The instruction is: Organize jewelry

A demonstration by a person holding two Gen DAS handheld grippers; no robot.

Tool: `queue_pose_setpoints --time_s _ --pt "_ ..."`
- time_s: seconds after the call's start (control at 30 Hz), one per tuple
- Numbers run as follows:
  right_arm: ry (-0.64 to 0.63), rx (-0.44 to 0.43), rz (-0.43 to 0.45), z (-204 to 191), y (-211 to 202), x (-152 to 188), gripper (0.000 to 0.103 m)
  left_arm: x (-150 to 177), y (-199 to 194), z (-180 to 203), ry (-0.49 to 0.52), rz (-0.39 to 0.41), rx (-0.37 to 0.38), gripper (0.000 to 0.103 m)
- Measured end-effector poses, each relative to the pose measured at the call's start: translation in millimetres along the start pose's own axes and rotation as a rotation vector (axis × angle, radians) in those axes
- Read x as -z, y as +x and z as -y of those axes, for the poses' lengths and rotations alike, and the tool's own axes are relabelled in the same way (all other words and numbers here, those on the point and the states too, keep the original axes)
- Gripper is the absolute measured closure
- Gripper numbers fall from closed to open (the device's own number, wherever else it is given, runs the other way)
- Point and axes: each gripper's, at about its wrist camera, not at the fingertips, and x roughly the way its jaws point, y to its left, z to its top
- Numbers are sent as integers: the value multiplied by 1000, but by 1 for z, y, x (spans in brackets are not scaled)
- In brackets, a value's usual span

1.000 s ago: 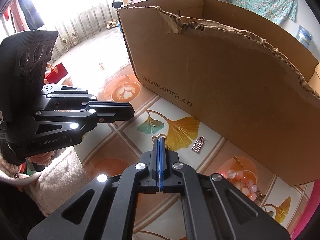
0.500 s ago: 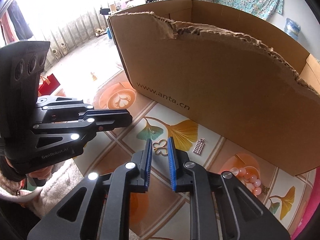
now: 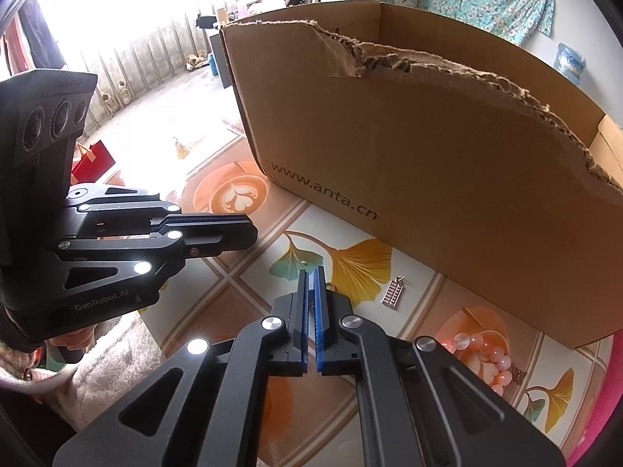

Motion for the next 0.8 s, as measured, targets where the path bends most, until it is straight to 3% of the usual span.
queue_pose_setpoints --time_s 0.13,0.37,0.53,0.8 --pt "37 -13 24 13 -17 4 100 0 1 1 0 2 3 100" --pt "60 33 -9 23 -20 13 100 0 6 16 48 -1 41 100" --pt "37 64 -21 18 -9 11 100 -2 16 28 104 -14 11 100" --pt "33 46 -8 22 -5 8 100 0 22 46 178 -27 2 100"
